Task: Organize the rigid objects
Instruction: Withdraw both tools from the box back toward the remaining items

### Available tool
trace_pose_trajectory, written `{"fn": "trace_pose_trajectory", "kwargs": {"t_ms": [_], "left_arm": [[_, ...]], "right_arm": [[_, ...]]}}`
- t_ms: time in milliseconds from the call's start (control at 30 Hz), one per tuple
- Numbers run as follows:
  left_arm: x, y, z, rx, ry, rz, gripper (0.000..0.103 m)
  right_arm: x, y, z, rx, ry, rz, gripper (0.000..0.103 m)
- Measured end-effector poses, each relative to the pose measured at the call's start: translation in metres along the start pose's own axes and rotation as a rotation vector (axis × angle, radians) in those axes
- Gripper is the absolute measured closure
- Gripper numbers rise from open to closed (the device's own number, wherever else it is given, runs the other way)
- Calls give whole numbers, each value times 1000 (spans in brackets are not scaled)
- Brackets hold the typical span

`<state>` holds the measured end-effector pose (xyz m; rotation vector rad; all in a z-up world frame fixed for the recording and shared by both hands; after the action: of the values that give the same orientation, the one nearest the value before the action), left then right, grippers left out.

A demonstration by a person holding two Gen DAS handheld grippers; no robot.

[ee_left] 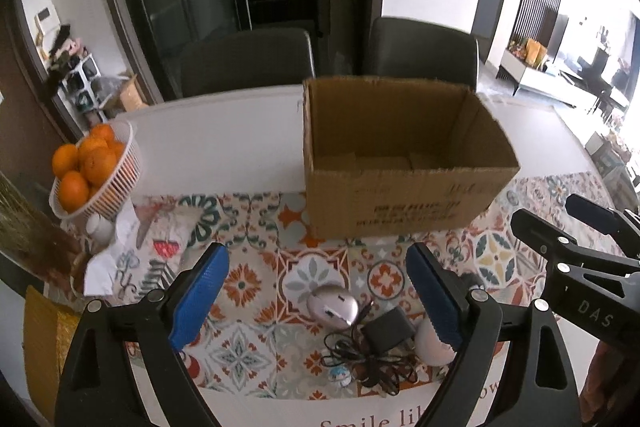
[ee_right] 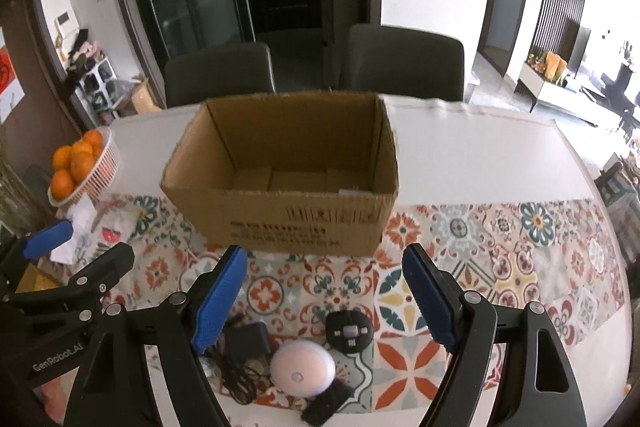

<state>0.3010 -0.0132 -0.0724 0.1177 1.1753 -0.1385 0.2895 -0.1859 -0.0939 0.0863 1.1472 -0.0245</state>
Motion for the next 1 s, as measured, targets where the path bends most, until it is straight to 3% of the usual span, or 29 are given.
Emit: {"fn": "trace_pose_trajectory", "kwargs": {"t_ms": [633, 1000], "left_arm": [[86, -5, -8, -4, 281, -54, 13], [126, -8, -11, -39, 408, -81, 18]], "right_arm": [[81, -11, -16, 56, 291, 34, 22], [119, -20, -26, 112, 390, 45, 22]]}}
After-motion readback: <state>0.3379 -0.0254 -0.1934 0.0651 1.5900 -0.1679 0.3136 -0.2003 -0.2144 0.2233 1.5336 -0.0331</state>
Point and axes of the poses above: each gripper's, at about its wrist camera, not at the fingertips, and x roughly the way its jaws point, y to its left, z to its top, the point moved 2 cm from there along x, roughly the way its jaws point, and after that the axes turned 13 degrees about y, right-handed, at the moved point
